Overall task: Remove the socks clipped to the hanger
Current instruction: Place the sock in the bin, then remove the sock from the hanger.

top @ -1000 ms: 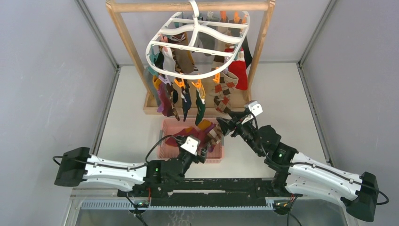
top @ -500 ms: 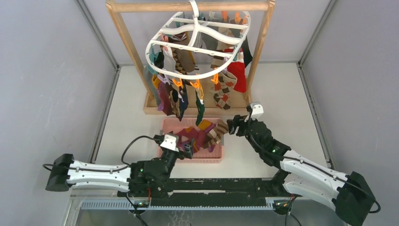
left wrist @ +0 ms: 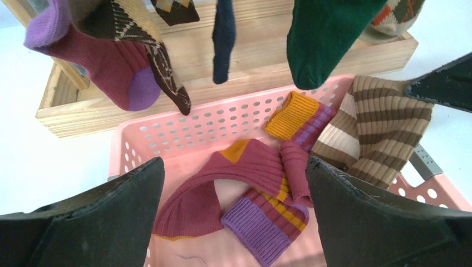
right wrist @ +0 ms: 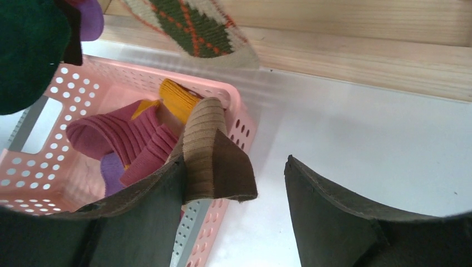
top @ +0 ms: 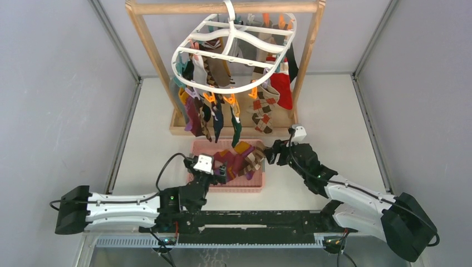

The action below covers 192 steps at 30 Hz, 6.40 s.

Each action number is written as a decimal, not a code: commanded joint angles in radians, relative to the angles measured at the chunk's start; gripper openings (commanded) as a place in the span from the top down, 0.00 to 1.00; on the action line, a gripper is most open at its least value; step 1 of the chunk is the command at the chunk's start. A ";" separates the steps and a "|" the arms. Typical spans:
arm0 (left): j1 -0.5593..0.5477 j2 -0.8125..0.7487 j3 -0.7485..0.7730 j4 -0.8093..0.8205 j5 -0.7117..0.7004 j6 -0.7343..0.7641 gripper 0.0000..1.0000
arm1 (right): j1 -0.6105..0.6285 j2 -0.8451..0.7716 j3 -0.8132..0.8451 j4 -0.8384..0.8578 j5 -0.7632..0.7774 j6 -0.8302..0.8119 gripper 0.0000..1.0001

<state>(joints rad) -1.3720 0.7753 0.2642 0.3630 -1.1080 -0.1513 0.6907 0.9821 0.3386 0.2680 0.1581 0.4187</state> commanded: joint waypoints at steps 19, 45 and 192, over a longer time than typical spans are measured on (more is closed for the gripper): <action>0.019 -0.036 -0.021 0.034 0.015 -0.028 0.01 | 0.220 0.134 0.160 0.140 -0.006 -0.076 0.81; 0.043 -0.114 -0.047 -0.013 -0.027 -0.059 0.01 | 0.463 0.110 0.244 0.041 0.222 -0.190 0.30; 0.235 0.017 -0.155 0.663 0.614 0.150 0.00 | 0.466 0.221 0.388 0.142 0.003 -0.209 0.97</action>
<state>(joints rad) -1.1419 0.7868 0.0463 0.9718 -0.5140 -0.0219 1.1534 1.1999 0.7261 0.3882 0.1734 0.1894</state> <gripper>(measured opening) 0.996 0.039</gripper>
